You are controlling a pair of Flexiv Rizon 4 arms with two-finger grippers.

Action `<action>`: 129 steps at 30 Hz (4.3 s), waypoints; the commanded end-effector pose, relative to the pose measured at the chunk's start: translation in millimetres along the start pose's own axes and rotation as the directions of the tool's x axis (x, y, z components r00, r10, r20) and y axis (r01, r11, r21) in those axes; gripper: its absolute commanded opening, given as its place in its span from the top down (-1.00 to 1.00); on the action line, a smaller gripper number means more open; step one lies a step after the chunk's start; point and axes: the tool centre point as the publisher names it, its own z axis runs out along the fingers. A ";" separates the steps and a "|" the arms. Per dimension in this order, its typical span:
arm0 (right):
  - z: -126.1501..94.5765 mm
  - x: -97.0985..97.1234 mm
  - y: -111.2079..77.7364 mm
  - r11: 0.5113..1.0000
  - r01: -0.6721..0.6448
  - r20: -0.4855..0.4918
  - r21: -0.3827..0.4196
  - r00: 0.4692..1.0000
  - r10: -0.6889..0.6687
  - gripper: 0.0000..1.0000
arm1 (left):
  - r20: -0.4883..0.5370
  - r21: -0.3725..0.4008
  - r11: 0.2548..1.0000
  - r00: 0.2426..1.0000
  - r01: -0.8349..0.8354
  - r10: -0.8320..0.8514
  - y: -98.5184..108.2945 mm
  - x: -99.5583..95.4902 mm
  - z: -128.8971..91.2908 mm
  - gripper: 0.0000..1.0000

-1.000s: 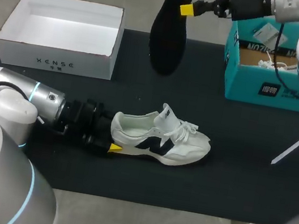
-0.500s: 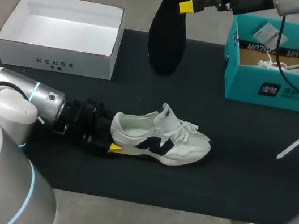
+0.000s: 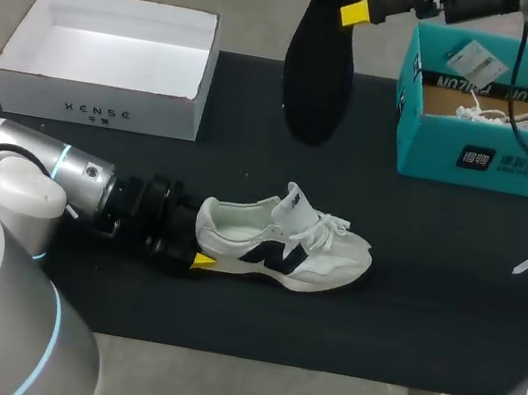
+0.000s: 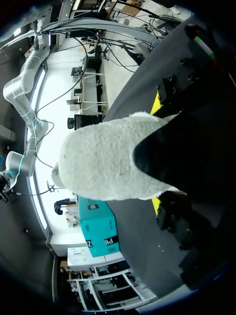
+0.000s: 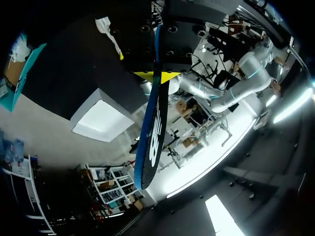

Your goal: Take the shoe out of the shoebox, open the shoe tongue, remove and reinsert the insole, then place the shoe into the shoebox

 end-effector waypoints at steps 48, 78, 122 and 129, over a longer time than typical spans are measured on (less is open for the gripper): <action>-14.0 4.1 -6.5 0.999 -0.003 0.019 0.041 1.000 0.003 1.00 | -0.022 -0.481 0.864 0.987 -0.149 0.157 -21.6 -15.9 -61.8 -1.00; -17.7 8.1 -9.8 0.999 -0.007 0.020 0.036 1.000 0.006 1.00 | -0.109 -0.721 0.675 0.988 -0.157 0.113 -63.8 -16.7 -99.2 -1.00; -26.7 24.5 -16.6 1.000 -0.008 0.059 0.030 0.998 0.006 1.00 | -0.117 -0.816 0.565 0.992 -0.122 0.046 -66.3 -59.6 15.9 -1.00; -26.7 24.5 -16.6 1.000 -0.008 0.059 0.030 0.998 0.006 1.00 | -0.132 -0.815 0.569 0.991 -0.110 0.003 -49.3 -60.0 20.5 1.00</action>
